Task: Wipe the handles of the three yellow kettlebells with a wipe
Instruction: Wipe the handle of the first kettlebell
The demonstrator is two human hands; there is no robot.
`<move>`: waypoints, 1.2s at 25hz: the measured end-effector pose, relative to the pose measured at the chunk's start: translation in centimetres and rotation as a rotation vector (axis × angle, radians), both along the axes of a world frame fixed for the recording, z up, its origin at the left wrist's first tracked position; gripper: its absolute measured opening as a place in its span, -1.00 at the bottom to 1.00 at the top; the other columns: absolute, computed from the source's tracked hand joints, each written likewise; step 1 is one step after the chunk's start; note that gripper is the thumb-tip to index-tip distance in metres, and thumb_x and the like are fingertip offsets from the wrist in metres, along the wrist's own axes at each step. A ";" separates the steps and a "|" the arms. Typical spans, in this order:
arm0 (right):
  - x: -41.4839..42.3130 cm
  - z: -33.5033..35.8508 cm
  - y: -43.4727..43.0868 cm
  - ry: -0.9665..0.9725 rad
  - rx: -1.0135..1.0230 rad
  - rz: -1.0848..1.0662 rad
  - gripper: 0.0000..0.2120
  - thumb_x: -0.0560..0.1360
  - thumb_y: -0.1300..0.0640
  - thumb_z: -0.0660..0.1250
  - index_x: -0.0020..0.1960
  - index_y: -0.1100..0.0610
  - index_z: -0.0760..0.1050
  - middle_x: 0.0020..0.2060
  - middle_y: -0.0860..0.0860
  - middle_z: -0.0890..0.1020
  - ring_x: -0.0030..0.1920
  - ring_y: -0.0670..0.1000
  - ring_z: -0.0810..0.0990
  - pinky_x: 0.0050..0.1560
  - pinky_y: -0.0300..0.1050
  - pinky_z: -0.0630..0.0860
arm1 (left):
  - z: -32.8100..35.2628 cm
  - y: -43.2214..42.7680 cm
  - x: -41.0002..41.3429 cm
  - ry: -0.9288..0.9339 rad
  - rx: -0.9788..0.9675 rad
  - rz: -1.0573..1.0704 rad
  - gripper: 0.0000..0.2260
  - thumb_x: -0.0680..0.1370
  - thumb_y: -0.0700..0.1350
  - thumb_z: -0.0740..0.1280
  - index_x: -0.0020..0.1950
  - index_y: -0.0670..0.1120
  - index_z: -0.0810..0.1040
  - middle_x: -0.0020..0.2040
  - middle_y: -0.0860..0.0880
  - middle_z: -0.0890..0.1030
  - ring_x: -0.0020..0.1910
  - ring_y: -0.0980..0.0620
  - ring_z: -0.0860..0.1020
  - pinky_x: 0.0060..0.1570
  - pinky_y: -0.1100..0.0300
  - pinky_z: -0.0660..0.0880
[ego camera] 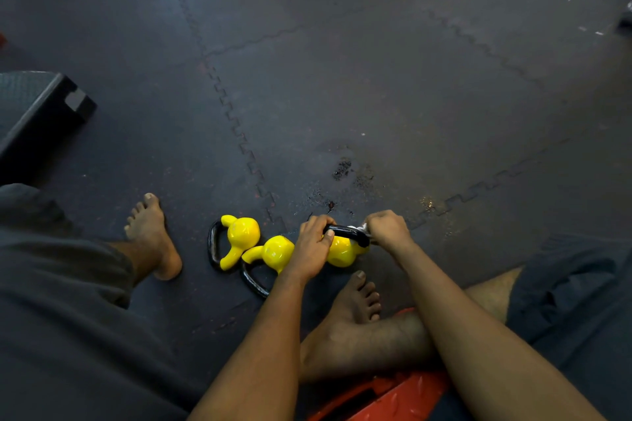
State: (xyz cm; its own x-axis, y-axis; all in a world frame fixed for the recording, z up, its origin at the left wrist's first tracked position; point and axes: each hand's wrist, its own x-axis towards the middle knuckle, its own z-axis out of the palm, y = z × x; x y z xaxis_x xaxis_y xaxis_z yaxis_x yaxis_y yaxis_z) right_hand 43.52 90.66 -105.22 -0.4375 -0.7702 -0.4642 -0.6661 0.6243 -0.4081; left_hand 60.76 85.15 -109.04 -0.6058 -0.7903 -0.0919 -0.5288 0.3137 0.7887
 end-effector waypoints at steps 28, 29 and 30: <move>0.5 -1.0 0.2 -0.575 -0.376 -0.887 -0.74 0.42 0.40 0.21 -0.19 0.22 0.67 -0.19 0.22 0.66 -0.23 0.20 0.67 -0.23 0.11 0.67 | 0.0 -0.1 -0.1 -0.041 0.009 0.166 -0.79 0.60 -0.09 0.23 0.23 0.01 0.50 0.05 -0.11 0.57 0.05 -0.09 0.46 0.03 0.11 0.38; 0.8 -1.4 0.1 -0.617 -0.379 -0.926 -0.78 0.43 0.43 0.23 -0.18 0.26 0.63 -0.17 0.25 0.63 -0.21 0.23 0.67 -0.21 0.14 0.66 | -0.1 0.1 -0.3 -0.039 0.027 0.180 -0.78 0.60 -0.04 0.23 0.24 0.05 0.49 0.02 -0.14 0.58 0.03 -0.10 0.49 0.01 0.11 0.41; 1.1 -1.6 0.0 -0.657 -0.374 -0.942 -0.83 0.41 0.47 0.27 -0.21 0.29 0.60 -0.17 0.27 0.62 -0.20 0.24 0.67 -0.20 0.14 0.66 | -0.2 0.4 -0.4 -0.033 0.043 0.180 -0.79 0.58 0.00 0.24 0.22 0.10 0.47 -0.02 -0.15 0.57 0.00 -0.11 0.51 -0.01 0.10 0.44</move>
